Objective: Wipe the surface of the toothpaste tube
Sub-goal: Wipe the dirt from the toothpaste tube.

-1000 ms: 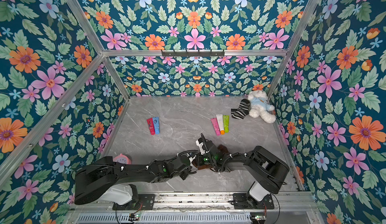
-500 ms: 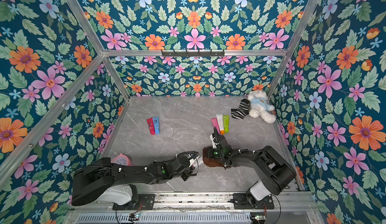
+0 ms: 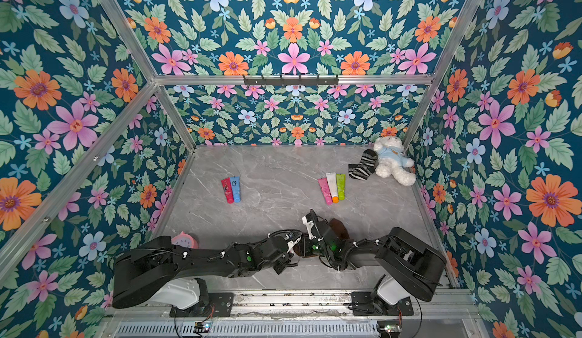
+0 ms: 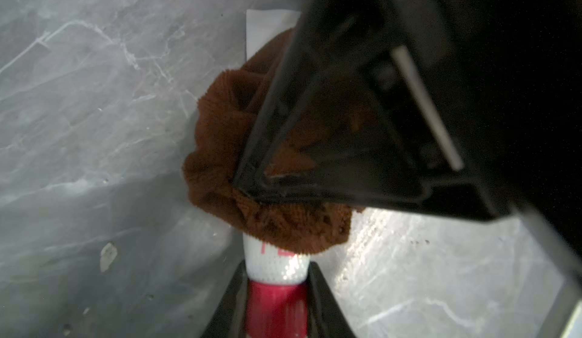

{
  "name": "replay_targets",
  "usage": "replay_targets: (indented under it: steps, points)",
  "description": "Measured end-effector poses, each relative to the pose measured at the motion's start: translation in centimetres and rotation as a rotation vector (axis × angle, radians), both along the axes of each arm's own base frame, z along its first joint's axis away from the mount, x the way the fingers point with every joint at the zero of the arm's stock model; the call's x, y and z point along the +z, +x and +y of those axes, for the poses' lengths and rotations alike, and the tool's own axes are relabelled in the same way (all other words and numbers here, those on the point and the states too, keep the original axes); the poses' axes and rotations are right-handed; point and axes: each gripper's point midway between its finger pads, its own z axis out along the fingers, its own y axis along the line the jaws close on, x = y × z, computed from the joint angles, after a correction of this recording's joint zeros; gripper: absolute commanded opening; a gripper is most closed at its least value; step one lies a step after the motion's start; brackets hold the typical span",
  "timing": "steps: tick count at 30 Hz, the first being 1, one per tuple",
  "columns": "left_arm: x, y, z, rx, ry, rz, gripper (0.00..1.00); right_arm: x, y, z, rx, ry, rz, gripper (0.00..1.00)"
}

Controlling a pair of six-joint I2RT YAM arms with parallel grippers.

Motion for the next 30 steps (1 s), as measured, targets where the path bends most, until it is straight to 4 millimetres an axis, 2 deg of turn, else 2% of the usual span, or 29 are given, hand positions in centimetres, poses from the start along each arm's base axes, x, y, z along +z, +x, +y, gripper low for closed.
replay_targets:
  steps: [5, 9, 12, 16, 18, 22, 24, 27, 30]
  points:
    - [1.1, 0.0, 0.4, 0.009, -0.041, -0.022, 0.00, -0.1, 3.0, -4.2, -0.160, -0.040, 0.010, 0.00]
    - [1.2, 0.1, 0.5, 0.014, -0.043, -0.031, 0.00, 0.0, 3.5, -6.0, -0.206, -0.145, 0.004, 0.00]
    - [0.8, 0.4, 0.3, 0.016, -0.024, -0.036, 0.00, -0.2, 3.4, -6.3, -0.195, -0.179, 0.005, 0.00]
    - [0.1, 0.4, 0.4, 0.014, 0.011, -0.035, 0.00, -0.4, 2.6, -5.2, -0.150, -0.177, -0.004, 0.00]
    - [0.0, 0.5, 0.6, 0.020, 0.023, -0.039, 0.00, -0.3, 1.5, -3.5, -0.093, -0.165, -0.013, 0.00]
    - [0.1, 1.1, 0.9, 0.046, 0.027, -0.059, 0.00, -0.9, -2.3, -0.2, 0.052, -0.126, 0.030, 0.00]
    - [0.3, 1.3, 0.6, 0.048, 0.018, -0.066, 0.00, -1.1, -3.2, 1.0, 0.090, -0.094, 0.047, 0.00]
    - [0.3, 1.3, 0.6, 0.049, 0.016, -0.066, 0.00, -1.4, -3.1, 1.3, 0.085, -0.053, 0.060, 0.00]
    - [0.5, 1.4, 0.5, 0.051, 0.007, -0.072, 0.00, -1.3, -1.8, 0.1, 0.044, -0.005, 0.081, 0.00]
